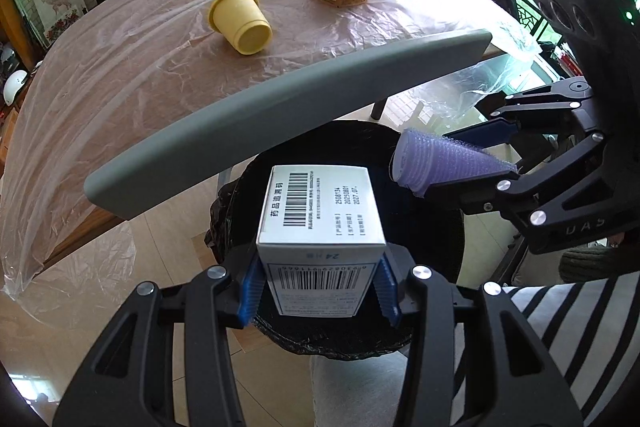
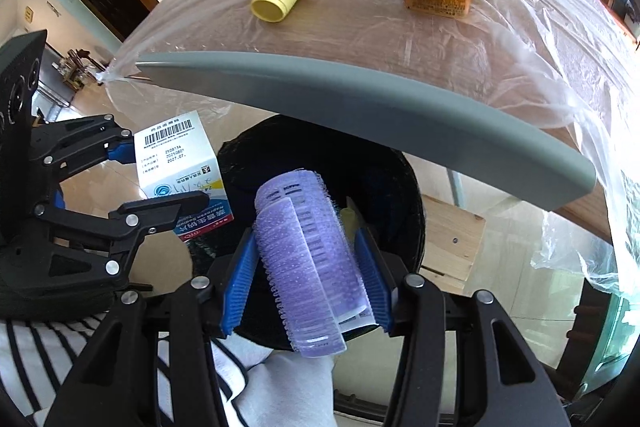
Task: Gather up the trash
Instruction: 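Carry the medicine box and purple roller over the black bin with both tools, then open both tools to drop the box and roller into the bin, then move both tools back over the table toward the cup and soap box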
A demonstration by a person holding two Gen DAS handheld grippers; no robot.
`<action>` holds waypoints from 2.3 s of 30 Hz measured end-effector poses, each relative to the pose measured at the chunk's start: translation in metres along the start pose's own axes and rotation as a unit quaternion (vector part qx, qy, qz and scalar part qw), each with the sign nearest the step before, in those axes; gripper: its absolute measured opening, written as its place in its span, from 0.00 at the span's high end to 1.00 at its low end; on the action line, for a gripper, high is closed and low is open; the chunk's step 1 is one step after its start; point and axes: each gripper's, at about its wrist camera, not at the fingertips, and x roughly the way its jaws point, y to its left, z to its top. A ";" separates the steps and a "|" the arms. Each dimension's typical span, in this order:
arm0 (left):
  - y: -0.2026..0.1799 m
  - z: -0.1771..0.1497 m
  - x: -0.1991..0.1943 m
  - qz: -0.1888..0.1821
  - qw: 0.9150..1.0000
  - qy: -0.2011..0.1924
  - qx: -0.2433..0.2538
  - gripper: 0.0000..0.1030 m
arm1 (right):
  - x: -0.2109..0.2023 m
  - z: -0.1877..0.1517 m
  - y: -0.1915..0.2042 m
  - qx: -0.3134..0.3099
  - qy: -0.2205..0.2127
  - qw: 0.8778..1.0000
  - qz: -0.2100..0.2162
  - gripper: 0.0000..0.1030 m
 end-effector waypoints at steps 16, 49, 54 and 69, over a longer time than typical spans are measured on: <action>0.002 0.001 0.019 0.011 1.000 0.015 0.000 0.54 | 0.016 0.002 -0.001 0.002 0.004 1.000 -0.026 0.52; 0.006 -0.002 0.026 -0.004 1.000 0.017 -0.008 0.16 | 0.009 -0.002 -0.011 0.016 0.001 0.999 -0.037 0.16; 0.001 -0.003 0.024 0.002 1.000 0.015 -0.004 0.11 | 0.007 -0.008 -0.007 0.007 -0.005 1.000 -0.003 0.04; -0.001 0.016 -0.062 0.071 0.993 -0.095 -0.018 0.10 | -0.119 -0.012 0.004 -0.008 -0.185 0.982 -0.032 0.04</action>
